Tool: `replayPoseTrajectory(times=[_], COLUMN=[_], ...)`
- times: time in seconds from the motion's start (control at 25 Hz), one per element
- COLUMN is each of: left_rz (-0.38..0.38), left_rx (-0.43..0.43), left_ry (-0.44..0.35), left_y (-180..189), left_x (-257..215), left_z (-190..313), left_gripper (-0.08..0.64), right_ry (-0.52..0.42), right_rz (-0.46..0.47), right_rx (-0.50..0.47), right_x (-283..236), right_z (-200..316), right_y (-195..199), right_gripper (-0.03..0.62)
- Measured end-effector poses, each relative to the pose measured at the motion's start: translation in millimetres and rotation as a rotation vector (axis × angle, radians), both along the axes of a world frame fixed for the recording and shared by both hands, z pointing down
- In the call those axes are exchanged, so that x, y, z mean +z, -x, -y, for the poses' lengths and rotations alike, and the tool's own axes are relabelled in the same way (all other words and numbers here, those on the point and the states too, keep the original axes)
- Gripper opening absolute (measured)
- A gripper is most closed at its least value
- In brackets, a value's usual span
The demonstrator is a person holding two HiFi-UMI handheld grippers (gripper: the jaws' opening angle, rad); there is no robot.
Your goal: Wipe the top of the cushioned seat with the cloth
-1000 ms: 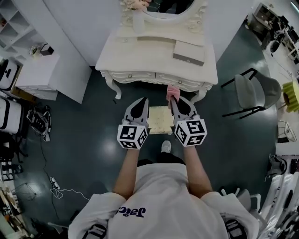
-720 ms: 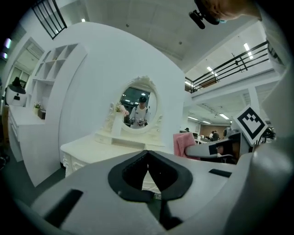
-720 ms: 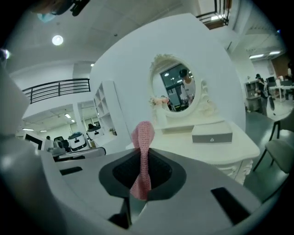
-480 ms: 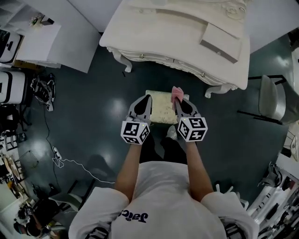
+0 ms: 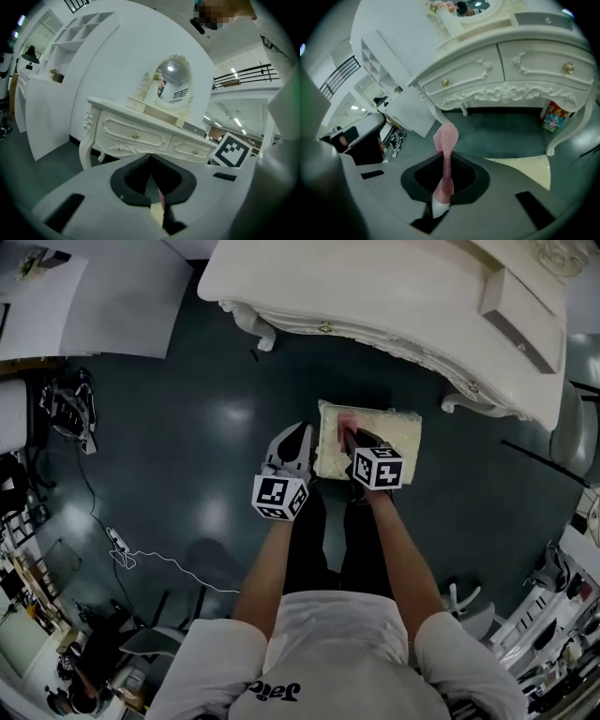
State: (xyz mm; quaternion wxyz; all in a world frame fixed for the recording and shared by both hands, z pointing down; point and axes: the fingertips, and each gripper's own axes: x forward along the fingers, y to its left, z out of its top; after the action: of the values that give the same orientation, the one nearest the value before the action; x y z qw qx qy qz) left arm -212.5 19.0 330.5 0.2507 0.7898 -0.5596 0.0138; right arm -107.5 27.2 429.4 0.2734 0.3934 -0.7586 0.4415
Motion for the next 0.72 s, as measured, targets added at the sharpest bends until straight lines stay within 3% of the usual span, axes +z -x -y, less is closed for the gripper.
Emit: replayPoseTrajectory(times=[0.32,0.52,0.72], left_rz=[-0.032,-0.036,-0.021], left_rx=[0.102,0.077,-0.008], left_ry=[0.093,0.104,0.104], left_y=[25,23,23], left_x=[118,158,167], left_z=[12,21,17], left_gripper=[0.014,0.014,0.014], right_ry=[0.184,0.255,0.3], right_rz=[-0.123,-0.185,-0.214], right_rx=[-0.017,-0.02,-0.042], right_x=[149,209,231], right_z=[5,11,12], right_y=[53,55,47], right_gripper=[0.026,0.026,0.025])
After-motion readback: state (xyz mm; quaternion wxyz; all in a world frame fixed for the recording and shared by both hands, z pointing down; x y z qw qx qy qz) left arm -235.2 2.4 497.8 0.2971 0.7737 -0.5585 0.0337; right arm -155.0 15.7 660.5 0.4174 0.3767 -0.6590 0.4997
